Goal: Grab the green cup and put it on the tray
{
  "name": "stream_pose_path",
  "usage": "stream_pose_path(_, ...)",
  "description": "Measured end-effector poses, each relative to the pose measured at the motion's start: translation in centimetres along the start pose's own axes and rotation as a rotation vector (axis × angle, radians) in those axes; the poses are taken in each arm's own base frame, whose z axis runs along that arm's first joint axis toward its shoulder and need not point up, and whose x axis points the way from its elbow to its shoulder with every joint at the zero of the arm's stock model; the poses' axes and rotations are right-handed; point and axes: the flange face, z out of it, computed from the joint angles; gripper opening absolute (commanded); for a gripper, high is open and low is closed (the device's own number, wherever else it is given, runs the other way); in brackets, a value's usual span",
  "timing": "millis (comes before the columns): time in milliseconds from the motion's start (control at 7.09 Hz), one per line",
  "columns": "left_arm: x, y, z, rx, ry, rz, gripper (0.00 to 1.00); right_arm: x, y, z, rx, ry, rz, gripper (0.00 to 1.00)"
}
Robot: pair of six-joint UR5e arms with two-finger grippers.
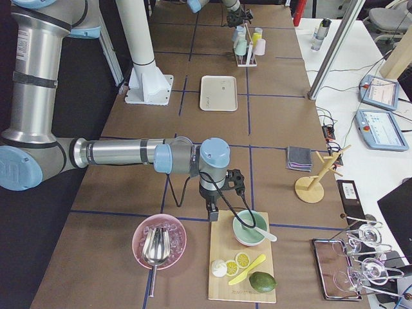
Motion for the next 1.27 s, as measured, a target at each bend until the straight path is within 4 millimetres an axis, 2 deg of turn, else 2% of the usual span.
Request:
stream_pose_path(282,2.1,-1.1,0.4,-0.188,-0.028,0.196,1.0,0.1,0.2,0.2,-0.005,0.0,0.004,1.0)
stream_pose_path(423,2.4,-1.5,0.3,-0.236,-0.04,0.272,1.0,0.2,0.4,0.3,-0.008,-0.001,0.006,1.0)
stream_pose_path(705,2.9,-2.5,-0.2,-0.249,-0.048,0.335,1.0,0.3,0.7,0.5,-0.012,-0.002,0.01,1.0)
stream_pose_path(1269,5.7,-6.1,-0.5,-0.248,-0.065,0.498,1.0,0.7,1.1,1.0,-0.023,-0.004,0.019,1.0)
